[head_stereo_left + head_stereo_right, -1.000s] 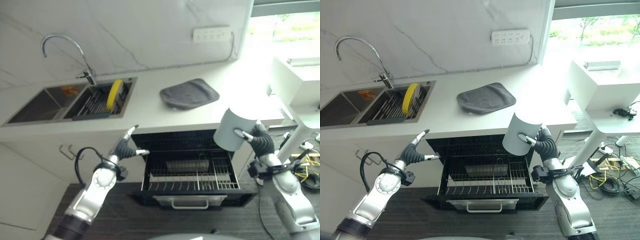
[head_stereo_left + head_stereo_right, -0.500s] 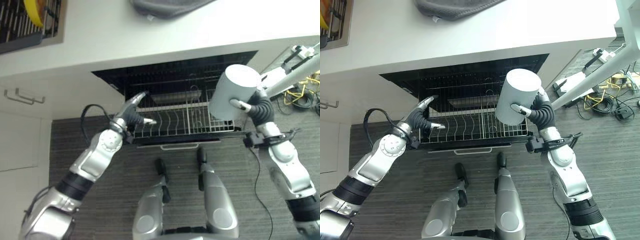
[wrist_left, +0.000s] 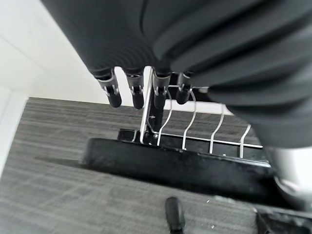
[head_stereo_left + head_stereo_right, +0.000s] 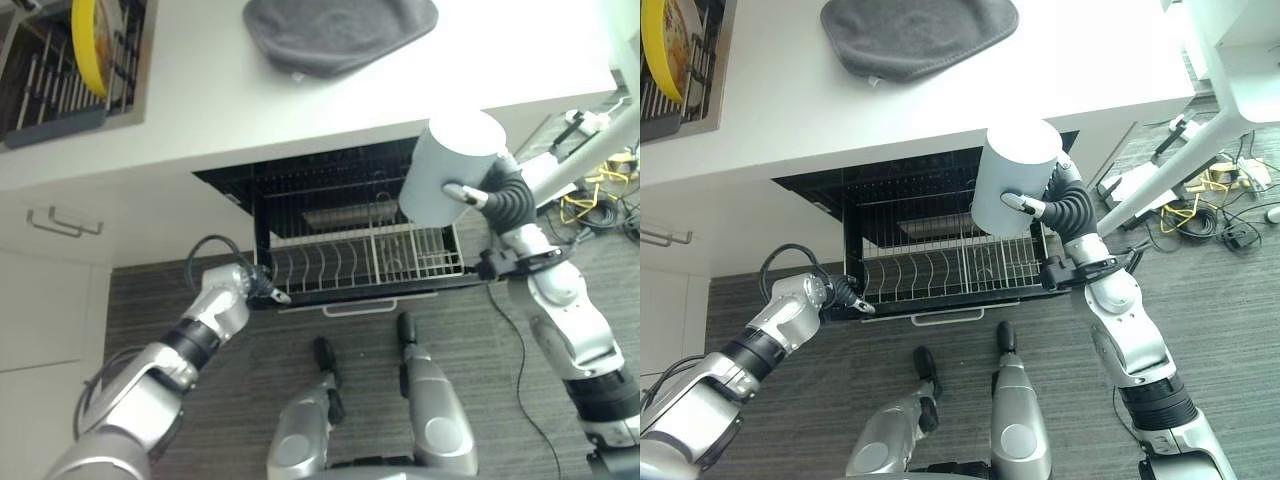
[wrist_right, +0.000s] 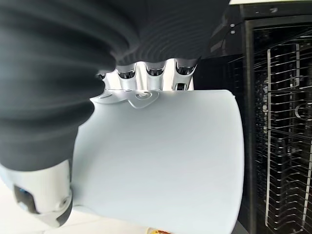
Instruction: Place the dishes in the dishwasher.
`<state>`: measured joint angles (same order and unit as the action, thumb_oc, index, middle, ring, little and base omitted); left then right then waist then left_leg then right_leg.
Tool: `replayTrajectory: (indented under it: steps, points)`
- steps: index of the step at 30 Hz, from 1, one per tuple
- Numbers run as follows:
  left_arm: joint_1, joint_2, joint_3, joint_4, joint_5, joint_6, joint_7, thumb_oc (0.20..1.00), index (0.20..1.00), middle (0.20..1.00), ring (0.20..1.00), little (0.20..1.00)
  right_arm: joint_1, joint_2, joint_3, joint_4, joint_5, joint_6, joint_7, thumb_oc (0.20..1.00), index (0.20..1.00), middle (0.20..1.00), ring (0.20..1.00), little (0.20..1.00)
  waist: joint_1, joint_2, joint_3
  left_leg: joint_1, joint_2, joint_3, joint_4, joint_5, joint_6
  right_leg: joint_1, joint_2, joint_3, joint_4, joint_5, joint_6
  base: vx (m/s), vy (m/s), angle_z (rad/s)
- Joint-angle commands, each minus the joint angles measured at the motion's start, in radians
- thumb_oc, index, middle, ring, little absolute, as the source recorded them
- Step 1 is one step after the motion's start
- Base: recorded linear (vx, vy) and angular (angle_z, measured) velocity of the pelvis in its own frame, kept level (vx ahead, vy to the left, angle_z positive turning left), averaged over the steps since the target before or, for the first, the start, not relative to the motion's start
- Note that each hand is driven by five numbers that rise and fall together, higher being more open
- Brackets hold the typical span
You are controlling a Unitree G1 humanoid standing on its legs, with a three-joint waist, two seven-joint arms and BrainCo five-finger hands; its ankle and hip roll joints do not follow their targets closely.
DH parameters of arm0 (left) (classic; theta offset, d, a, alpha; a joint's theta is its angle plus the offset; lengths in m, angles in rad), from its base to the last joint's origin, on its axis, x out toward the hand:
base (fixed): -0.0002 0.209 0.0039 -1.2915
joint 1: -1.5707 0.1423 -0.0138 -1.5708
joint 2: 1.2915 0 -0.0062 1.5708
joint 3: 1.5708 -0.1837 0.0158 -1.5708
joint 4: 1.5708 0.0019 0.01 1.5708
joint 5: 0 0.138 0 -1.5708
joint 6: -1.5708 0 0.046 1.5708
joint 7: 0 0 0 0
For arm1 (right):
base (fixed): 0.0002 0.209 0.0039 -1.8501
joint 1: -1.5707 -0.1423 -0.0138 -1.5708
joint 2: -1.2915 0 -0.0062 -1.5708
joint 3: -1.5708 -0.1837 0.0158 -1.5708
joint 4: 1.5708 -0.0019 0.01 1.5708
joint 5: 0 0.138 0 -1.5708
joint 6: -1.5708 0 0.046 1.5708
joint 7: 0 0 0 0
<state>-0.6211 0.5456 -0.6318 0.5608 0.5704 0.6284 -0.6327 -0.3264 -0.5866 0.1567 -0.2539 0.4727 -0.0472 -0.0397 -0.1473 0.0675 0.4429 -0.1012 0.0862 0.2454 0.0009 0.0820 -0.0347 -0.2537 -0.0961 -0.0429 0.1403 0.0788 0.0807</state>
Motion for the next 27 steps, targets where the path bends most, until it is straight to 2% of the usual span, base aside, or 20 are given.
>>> replayTrajectory:
  steps: [1, 4, 7, 10, 12, 18, 22, 27]
  points:
    - [0.094, -0.025, -0.058, 0.108, 0.000, -0.019, -0.013, 1.000, 1.000, 1.000, 1.000, 1.000, -0.058, 0.047, 0.002, -0.074, 0.023, -0.026, 0.019, 0.200, 0.200, 0.200, 0.200, 0.200, -0.026, -0.092, -0.027, -0.064, 0.010, -0.007, 0.157, -0.112, 0.002, 0.093, -0.016, 0.000, -0.027, -0.088, 0.027, 0.03, 0.013, -0.12]
    - [0.089, -0.071, -0.096, 0.247, -0.032, -0.061, 0.021, 1.000, 1.000, 1.000, 1.000, 1.000, -0.062, 0.056, 0.013, -0.068, 0.015, -0.013, 0.029, 0.200, 0.200, 0.200, 0.200, 0.200, -0.040, -0.103, -0.027, -0.069, 0.015, 0.004, 0.174, -0.116, 0.002, 0.089, -0.016, 0.007, -0.018, -0.090, 0.024, 0.04, 0.012, -0.09]
    - [0.103, -0.096, -0.133, 0.286, -0.040, -0.109, 0.011, 1.000, 1.000, 1.000, 1.000, 1.000, -0.060, 0.055, 0.021, -0.046, -0.016, 0.015, 0.034, 0.200, 0.200, 0.200, 0.200, 0.200, -0.046, -0.110, -0.024, -0.077, 0.021, 0.011, 0.194, -0.121, 0.002, 0.085, -0.015, 0.012, -0.009, -0.091, 0.022, 0.03, -0.008, -0.14]
    - [0.138, -0.089, -0.160, 0.206, -0.028, -0.144, -0.059, 1.000, 1.000, 1.000, 1.000, 1.000, -0.069, 0.042, 0.016, 0.000, -0.043, 0.025, 0.024, 0.200, 0.200, 0.200, 0.200, 0.200, -0.038, -0.111, -0.012, -0.087, 0.021, 0.005, 0.204, -0.125, -0.001, 0.085, -0.014, 0.007, -0.011, -0.093, 0.020, -0.01, -0.016, -0.08]
    - [0.188, -0.029, -0.186, 0.006, -0.013, -0.138, -0.204, 1.000, 1.000, 1.000, 1.000, 1.000, -0.083, 0.009, 0.005, 0.053, -0.059, 0.046, 0.021, 0.200, 0.200, 0.200, 0.200, 0.200, -0.018, -0.104, 0.002, -0.098, 0.017, -0.007, 0.210, -0.127, -0.005, 0.090, -0.016, -0.003, -0.016, -0.096, 0.015, -0.02, -0.034, 0.03]
    - [0.235, 0.089, -0.218, -0.268, 0.077, -0.135, -0.436, 1.000, 1.000, 1.000, 1.000, 1.000, -0.095, -0.040, -0.003, 0.132, -0.080, 0.081, 0.009, 0.200, 0.200, 0.200, 0.200, 0.200, 0.018, -0.095, 0.019, -0.116, 0.010, -0.032, 0.210, -0.127, -0.008, 0.093, -0.020, -0.025, -0.024, -0.099, 0.012, -0.01, -0.037, 0.03]
    - [0.268, 0.124, -0.220, -0.359, 0.101, -0.151, -0.500, 1.000, 1.000, 1.000, 1.000, 1.000, -0.106, -0.059, 0.009, 0.216, -0.087, 0.084, 0.012, 0.200, 0.200, 0.200, 0.200, 0.200, 0.041, -0.093, 0.028, -0.131, 0.008, -0.048, 0.218, -0.125, -0.011, 0.093, -0.021, -0.041, -0.023, -0.100, 0.009, 0.00, -0.056, 0.19]
    - [0.287, 0.152, -0.220, -0.390, 0.105, -0.174, -0.490, 1.000, 1.000, 1.000, 1.000, 1.000, -0.167, -0.078, 0.021, 0.342, -0.097, 0.107, 0.028, 0.200, 0.200, 0.200, 0.200, 0.200, 0.076, -0.088, 0.037, -0.153, 0.004, -0.073, 0.234, -0.123, -0.013, 0.092, -0.021, -0.066, -0.018, -0.105, 0.002, 0.01, -0.066, 0.13]
